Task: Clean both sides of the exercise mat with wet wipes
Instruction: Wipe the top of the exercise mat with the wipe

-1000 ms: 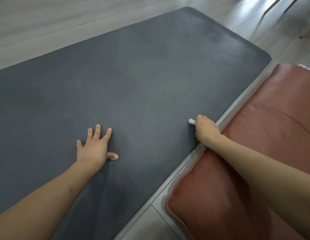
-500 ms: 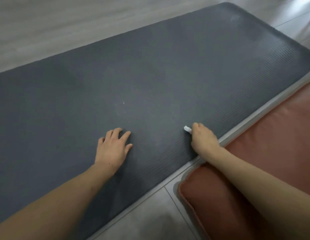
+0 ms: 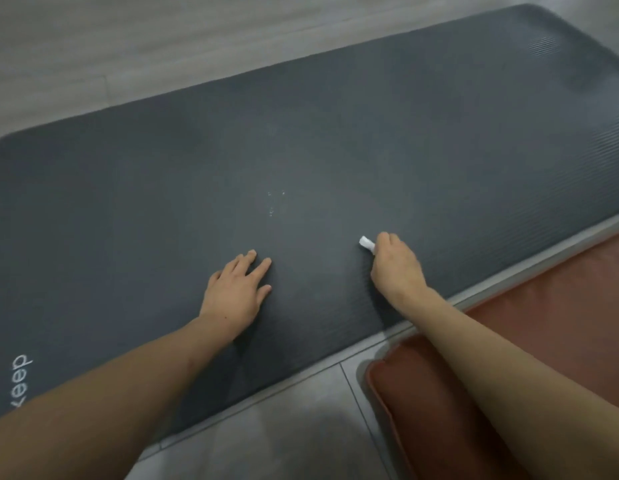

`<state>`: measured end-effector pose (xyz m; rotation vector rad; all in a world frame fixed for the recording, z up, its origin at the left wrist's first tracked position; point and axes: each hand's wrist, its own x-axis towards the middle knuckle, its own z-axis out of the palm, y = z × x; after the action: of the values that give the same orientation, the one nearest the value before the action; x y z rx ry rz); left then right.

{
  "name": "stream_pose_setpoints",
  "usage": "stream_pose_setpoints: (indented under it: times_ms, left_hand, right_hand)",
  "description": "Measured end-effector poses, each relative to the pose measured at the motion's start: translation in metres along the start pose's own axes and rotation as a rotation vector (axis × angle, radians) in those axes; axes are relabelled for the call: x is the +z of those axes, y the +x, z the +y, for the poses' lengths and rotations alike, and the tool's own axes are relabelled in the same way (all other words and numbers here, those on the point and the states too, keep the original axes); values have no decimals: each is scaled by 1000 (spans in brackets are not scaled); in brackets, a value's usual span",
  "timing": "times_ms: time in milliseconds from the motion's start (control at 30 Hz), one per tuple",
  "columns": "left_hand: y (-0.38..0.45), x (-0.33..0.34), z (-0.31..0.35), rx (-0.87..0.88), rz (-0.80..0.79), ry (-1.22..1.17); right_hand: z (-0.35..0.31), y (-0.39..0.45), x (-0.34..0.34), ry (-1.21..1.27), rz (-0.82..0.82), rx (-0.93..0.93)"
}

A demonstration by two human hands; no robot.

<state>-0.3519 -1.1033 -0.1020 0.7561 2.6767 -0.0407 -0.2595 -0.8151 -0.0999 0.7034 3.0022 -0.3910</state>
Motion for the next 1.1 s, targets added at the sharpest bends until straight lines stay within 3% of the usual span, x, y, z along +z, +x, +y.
stream_pose_setpoints:
  times_ms: [67, 133, 333, 500, 733, 933, 1100]
  left_hand:
    - [0, 1, 1, -2, -15, -5]
    - [0, 1, 4, -14, -36, -24]
    - [-7, -20, -1, -26, -177, 11]
    - [-13, -50, -3, -15, -285, 88]
    - [14, -98, -48, -110, -102, -22]
    - [52, -168, -101, -39, 41, -2]
    - [77, -200, -149, 32, 120, -66]
  right_hand:
    - [2, 12, -2, 5, 43, 100]
    - [-25, 3, 6, 24, 42, 70]
    - [-114, -39, 26, 156, -208, -316]
    - [-120, -7, 15, 322, -211, -121]
    - [-160, 28, -22, 429, -63, -56]
    - [-212, 59, -68, 418, 44, -23]
    - [-273, 96, -114, 315, 33, 4]
